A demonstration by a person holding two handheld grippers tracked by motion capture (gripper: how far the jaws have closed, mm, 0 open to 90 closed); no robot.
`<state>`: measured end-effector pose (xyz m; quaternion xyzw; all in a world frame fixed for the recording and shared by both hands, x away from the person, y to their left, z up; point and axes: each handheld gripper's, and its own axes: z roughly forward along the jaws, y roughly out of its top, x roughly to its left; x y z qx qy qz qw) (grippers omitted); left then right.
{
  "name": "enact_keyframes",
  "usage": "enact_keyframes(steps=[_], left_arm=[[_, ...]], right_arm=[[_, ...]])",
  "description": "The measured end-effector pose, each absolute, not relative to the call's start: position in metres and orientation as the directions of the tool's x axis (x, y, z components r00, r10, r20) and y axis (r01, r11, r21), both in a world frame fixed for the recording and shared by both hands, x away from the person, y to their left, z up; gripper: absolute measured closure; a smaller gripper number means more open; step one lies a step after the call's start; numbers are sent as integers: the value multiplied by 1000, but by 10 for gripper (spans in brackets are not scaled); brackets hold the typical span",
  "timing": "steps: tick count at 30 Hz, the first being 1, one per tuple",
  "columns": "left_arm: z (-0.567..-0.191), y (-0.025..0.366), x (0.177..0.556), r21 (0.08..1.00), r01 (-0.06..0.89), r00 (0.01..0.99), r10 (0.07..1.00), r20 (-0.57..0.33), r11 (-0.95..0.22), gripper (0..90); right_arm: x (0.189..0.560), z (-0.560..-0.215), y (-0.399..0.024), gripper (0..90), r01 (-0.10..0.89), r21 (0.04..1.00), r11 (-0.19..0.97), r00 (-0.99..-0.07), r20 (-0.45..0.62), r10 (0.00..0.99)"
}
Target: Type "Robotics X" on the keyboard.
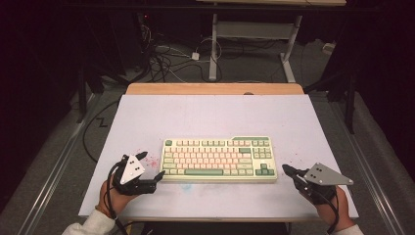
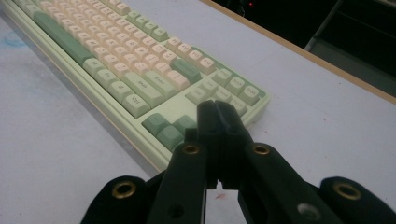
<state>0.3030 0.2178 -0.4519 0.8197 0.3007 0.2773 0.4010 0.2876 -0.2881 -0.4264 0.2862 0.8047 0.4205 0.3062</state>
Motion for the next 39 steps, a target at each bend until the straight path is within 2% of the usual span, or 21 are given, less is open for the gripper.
enact_keyframes(steps=[23,39], left_arm=[[-449,182,330,803,277,736,654,174,-527,155],[-449,173,338,803,275,747,644,168,-529,162]], right_arm=[[321,-435,-221,900,203,788,582,-748,-258,611],[342,-447,-194,900,237,733,638,-773,-255,580]])
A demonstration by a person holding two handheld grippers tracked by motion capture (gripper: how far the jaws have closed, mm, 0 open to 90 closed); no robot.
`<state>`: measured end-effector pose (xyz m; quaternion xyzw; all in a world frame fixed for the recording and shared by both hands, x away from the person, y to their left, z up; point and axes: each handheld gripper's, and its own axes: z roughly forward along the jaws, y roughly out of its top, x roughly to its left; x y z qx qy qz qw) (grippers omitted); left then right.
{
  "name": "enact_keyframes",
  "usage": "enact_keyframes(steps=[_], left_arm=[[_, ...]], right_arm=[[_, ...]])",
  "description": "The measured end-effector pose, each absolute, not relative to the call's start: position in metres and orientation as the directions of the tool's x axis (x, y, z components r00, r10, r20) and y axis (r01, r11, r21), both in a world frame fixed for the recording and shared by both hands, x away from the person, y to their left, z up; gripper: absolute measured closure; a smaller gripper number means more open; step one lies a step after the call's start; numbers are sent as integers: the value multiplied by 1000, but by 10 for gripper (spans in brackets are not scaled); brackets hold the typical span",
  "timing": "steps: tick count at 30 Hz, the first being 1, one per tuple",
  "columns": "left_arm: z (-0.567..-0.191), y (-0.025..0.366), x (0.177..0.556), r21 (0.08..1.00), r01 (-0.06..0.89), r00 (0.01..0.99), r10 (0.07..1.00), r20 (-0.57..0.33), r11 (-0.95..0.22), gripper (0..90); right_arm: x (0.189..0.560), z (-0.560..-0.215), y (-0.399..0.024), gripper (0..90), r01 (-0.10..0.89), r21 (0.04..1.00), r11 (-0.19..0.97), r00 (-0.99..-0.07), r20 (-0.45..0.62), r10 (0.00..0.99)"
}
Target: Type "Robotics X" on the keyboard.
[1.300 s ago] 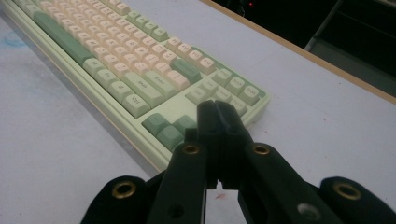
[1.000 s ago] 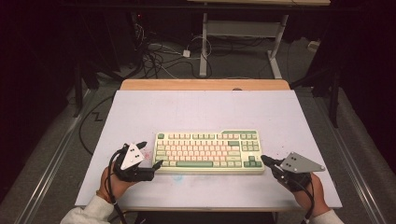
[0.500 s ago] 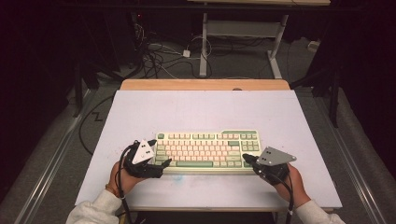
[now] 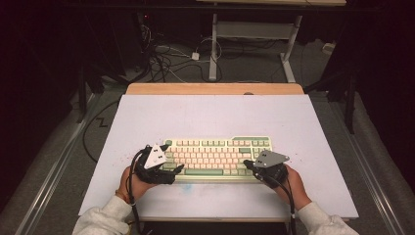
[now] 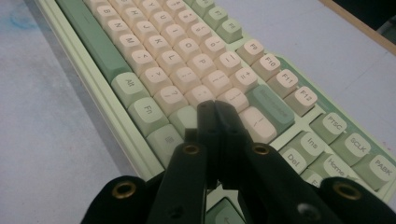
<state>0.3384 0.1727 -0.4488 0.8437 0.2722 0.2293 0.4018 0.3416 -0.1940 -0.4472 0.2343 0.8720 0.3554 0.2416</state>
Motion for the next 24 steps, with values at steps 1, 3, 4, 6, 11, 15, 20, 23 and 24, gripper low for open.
enact_keyframes(steps=[1,3,4,6,11,15,20,23,24], left_arm=[[-449,173,339,803,274,749,642,167,-529,162],[-448,172,339,803,274,751,639,165,-529,178],[-448,172,340,801,274,750,640,168,-532,178],[-448,172,340,803,278,750,641,162,-528,179],[-447,172,342,805,279,746,646,162,-524,194],[-445,173,343,810,280,761,633,140,-515,353],[-442,172,345,800,282,785,607,125,-530,722],[-442,170,347,789,300,786,607,114,-537,829],[-441,169,348,784,306,787,607,111,-540,829]], right_arm=[[342,-447,-194,900,237,733,638,-773,-255,580],[344,-450,-192,900,248,723,645,-771,-256,583],[344,-450,-192,900,251,724,643,-770,-253,585],[345,-450,-192,900,250,721,646,-770,-256,584],[346,-453,-192,900,260,713,651,-768,-256,587],[346,-454,-193,900,266,709,653,-767,-255,589],[347,-456,-192,900,267,701,661,-770,-258,584],[347,-456,-192,900,269,703,659,-769,-256,586],[347,-456,-192,900,269,703,659,-769,-256,586]])
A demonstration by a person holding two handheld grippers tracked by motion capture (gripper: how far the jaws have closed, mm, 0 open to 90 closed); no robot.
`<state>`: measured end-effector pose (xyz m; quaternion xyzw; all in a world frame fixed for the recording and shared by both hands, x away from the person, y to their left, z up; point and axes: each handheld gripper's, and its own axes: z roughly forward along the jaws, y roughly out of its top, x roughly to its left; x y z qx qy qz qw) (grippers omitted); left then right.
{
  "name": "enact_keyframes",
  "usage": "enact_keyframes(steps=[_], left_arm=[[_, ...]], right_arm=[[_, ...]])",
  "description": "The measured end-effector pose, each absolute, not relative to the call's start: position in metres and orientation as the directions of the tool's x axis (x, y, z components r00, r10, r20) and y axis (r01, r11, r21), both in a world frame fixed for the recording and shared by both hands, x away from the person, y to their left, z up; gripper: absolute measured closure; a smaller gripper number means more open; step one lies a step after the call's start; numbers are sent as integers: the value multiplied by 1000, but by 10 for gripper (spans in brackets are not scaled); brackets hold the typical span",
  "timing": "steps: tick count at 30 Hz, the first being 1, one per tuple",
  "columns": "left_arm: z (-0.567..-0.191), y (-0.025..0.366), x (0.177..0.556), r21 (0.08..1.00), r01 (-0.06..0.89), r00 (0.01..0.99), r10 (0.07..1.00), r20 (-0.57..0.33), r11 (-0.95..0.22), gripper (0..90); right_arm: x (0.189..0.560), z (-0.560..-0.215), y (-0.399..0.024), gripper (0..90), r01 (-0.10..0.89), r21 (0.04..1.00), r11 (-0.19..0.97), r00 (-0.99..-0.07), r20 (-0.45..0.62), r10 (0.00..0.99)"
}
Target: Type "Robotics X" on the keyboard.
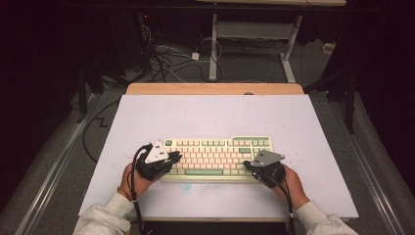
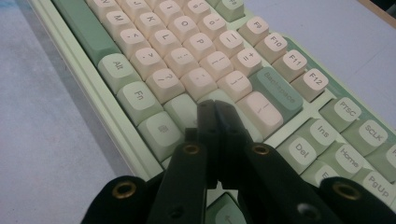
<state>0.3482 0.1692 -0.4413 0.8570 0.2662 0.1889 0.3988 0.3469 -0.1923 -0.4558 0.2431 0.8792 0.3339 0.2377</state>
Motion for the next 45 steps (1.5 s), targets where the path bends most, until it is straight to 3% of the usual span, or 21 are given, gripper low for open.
enact_keyframes(steps=[2,19,45], left_arm=[[-441,167,350,776,311,783,611,118,-549,879],[-440,131,375,704,339,807,577,123,-624,879],[-450,113,388,664,346,816,562,135,-662,878]], right_arm=[[347,-456,-192,900,273,704,656,-767,-252,590],[345,-457,-192,900,276,705,653,-759,-257,598],[345,-457,-191,900,270,704,657,-757,-266,596]])
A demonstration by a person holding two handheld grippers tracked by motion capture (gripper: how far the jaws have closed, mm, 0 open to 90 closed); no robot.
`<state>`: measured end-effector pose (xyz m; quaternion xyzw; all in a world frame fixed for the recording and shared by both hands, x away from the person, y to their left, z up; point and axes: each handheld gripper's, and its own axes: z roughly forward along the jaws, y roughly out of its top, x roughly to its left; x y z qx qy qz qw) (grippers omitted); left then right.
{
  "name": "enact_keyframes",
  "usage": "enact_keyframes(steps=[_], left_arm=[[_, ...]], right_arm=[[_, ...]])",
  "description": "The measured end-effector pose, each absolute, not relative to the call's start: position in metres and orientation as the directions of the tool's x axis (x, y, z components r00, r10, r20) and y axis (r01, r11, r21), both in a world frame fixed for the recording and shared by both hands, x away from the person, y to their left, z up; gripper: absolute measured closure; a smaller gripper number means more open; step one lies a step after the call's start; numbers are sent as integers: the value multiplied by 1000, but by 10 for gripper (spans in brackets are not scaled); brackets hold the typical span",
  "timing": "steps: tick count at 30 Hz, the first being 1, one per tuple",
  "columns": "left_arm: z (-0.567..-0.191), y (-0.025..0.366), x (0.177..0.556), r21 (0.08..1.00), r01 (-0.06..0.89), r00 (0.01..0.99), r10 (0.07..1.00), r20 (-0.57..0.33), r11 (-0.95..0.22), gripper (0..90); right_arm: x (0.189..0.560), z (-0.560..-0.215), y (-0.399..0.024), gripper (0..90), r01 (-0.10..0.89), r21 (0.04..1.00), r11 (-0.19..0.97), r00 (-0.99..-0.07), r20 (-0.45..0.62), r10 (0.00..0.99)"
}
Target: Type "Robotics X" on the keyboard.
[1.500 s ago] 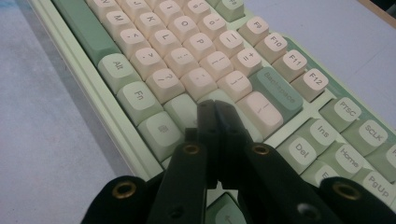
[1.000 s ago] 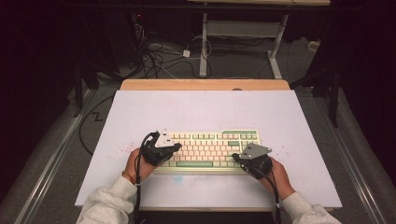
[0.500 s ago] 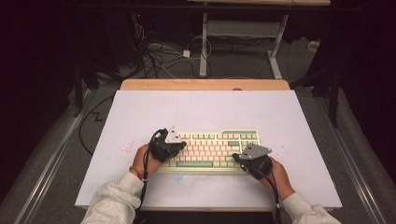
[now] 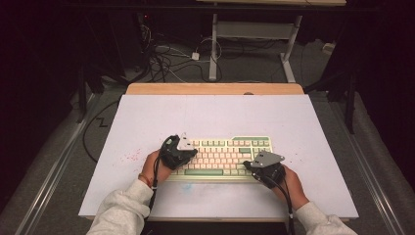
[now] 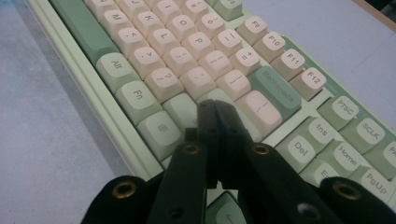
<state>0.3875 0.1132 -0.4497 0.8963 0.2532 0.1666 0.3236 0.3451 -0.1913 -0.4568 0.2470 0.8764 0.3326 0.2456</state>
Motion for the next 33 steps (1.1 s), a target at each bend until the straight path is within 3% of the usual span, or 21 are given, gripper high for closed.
enact_keyframes(steps=[7,33], left_arm=[[-452,110,387,644,340,819,552,156,-685,879],[-440,118,377,701,294,805,564,185,-650,878]], right_arm=[[345,-457,-191,900,269,702,660,-758,-268,594],[345,-456,-191,900,267,700,662,-755,-274,595]])
